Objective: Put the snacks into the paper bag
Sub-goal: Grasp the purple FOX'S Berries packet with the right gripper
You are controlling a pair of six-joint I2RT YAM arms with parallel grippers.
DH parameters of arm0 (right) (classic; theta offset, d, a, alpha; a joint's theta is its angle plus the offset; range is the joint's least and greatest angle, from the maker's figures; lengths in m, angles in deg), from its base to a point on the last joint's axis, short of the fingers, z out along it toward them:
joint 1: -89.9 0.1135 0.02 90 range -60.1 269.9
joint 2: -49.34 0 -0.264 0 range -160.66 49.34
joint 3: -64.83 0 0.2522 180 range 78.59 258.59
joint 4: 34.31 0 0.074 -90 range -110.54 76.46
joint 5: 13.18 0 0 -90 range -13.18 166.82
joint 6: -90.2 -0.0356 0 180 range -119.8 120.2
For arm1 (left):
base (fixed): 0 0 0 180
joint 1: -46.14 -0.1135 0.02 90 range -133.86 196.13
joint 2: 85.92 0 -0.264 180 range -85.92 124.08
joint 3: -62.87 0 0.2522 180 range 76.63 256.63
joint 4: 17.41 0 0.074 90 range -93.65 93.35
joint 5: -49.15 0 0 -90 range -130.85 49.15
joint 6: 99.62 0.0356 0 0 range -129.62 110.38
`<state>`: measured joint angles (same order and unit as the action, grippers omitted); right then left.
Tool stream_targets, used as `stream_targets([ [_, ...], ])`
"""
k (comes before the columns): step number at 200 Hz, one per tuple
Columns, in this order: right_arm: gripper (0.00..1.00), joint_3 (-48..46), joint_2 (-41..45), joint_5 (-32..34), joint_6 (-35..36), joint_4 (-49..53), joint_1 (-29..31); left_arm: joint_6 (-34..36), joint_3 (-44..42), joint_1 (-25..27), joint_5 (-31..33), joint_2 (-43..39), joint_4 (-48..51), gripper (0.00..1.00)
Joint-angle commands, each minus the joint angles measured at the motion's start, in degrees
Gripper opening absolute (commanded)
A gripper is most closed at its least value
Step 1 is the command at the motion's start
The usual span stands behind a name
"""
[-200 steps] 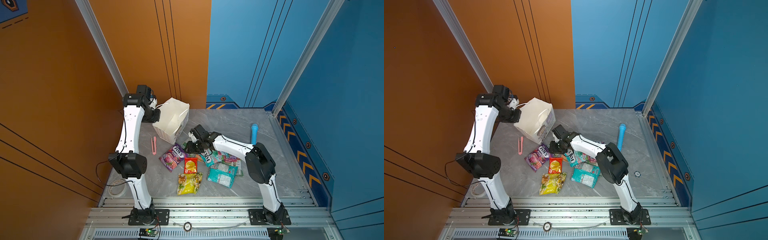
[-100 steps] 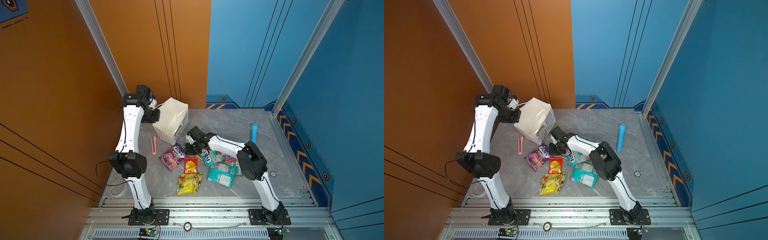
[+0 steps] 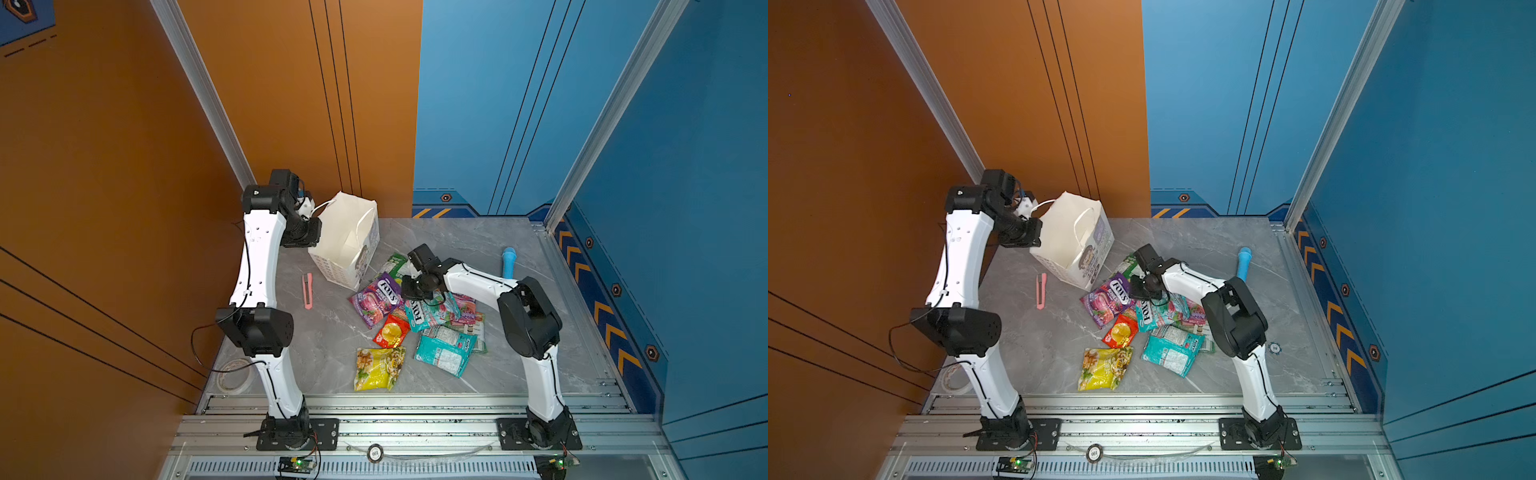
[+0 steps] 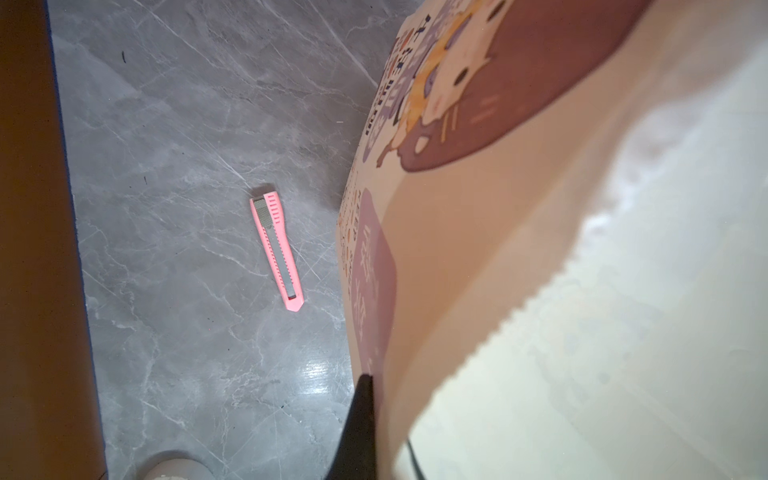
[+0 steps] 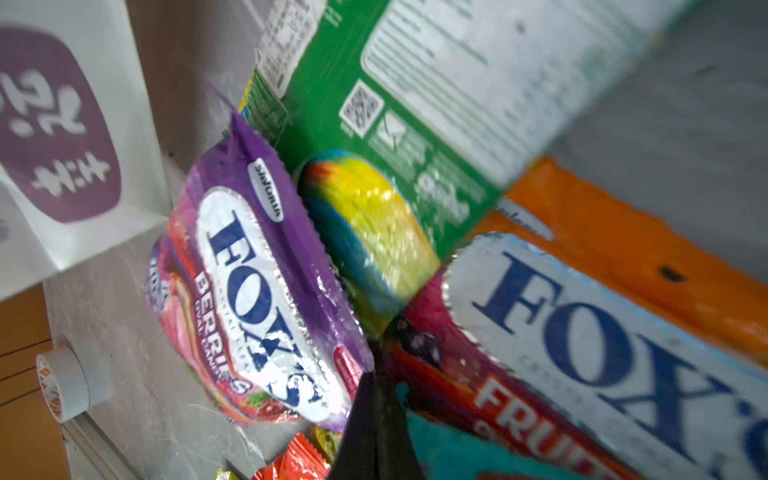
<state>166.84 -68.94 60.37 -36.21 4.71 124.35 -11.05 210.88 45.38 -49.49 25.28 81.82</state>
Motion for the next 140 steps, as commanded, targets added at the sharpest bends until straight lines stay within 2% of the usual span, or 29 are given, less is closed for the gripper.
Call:
stream_targets([
  [1, 0.00, -2.1, 5.2, 1.6, -0.2, -0.2, -2.0, -0.9, -1.3, -0.5, -1.4, -2.4, 2.2, 0.02],
  [76, 0.00, 2.0, 12.2, -2.6, -1.1, -0.1, -3.1, -2.6, -9.0, -0.2, -1.6, -5.7, 4.1, 0.05],
  [140, 0.00, 7.3, 16.5, -2.6, -2.6, -0.6, -3.0, -1.4, -9.6, -0.2, -3.8, -3.3, 4.0, 0.13],
])
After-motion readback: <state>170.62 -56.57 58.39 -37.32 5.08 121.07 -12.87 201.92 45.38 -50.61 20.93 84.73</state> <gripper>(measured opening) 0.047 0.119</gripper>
